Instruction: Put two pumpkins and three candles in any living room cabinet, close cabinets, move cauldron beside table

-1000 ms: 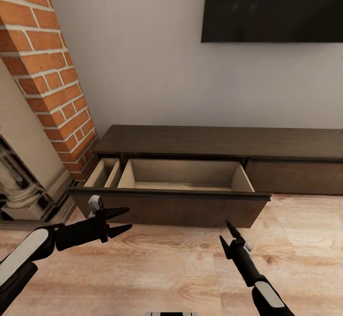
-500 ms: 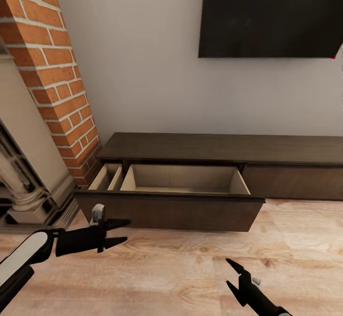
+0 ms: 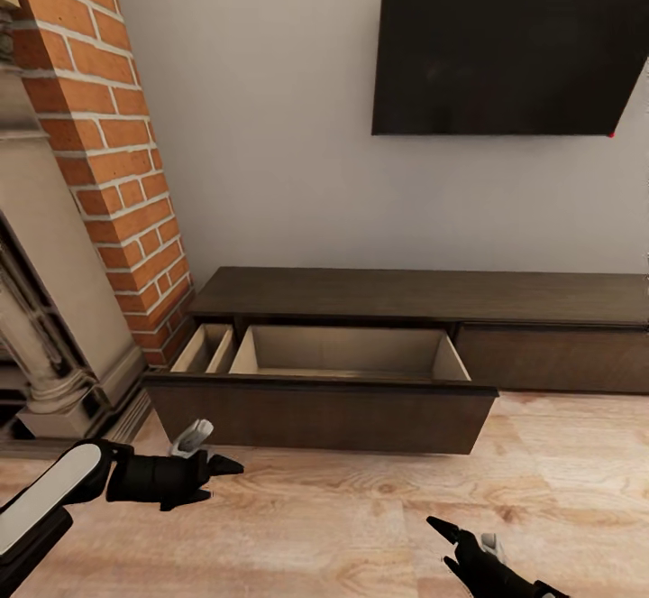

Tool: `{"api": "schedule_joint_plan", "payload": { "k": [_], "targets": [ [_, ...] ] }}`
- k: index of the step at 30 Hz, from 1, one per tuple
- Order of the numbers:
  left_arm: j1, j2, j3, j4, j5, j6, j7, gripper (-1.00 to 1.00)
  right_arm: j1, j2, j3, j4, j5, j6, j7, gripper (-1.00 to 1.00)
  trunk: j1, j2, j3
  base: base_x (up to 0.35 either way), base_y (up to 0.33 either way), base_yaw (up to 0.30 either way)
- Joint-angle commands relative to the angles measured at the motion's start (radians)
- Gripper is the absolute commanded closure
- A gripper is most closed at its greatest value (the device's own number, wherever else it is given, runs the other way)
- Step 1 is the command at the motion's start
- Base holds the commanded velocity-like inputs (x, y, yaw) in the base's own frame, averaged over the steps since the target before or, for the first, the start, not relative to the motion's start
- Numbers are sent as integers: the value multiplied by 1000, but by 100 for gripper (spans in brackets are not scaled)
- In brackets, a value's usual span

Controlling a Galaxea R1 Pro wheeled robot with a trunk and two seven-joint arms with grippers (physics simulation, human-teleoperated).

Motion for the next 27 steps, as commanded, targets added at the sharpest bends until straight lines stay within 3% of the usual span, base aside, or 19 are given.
{"api": "schedule_joint_plan", "payload": {
  "k": [1,6,10,12,14,17,19,21,25,27],
  "targets": [
    [-1,0,-3,0,9,-1,36,-100,0,-1,0,0,21,-2,-1,-100,-1,0,3,0,0,0],
    [-1,-4,-43,2,2,-4,197,-100,0,-2,-1,-5,161,-78,-8,-100,-3,1,22,0,0,0],
    [-1,-6,-51,3,1,-6,307,-100,0,-1,0,-7,200,-103,-38,-100,-5,2,38,0,0,0],
    [-1,-10,-53,7,0,-6,327,-100,0,0,1,-7,208,-105,-80,-100,-6,2,46,0,0,0],
    [-1,-18,-55,11,-2,-6,344,-100,0,0,2,-7,242,-107,-154,-100,-6,3,53,0,0,0],
    [-1,-21,-58,14,-3,-11,349,-100,0,1,2,-7,302,-109,-184,-100,-8,4,65,0,0,0],
    [-1,-36,-59,19,-7,-13,351,-100,0,-1,1,-7,322,-108,-189,-100,-9,4,73,0,0,0],
    [-1,-60,-58,36,-43,-13,365,-100,0,-1,-1,-7,331,-109,-191,-100,-10,5,80,0,0,0],
    [-1,-130,-51,74,-186,-13,383,-100,0,3,0,-7,337,-122,-192,-100,-11,5,96,0,0,0],
    [-1,-149,-48,80,-222,-12,383,-100,0,4,1,-7,337,-132,-193,-100,-12,6,104,0,0,0]
  ]
}}
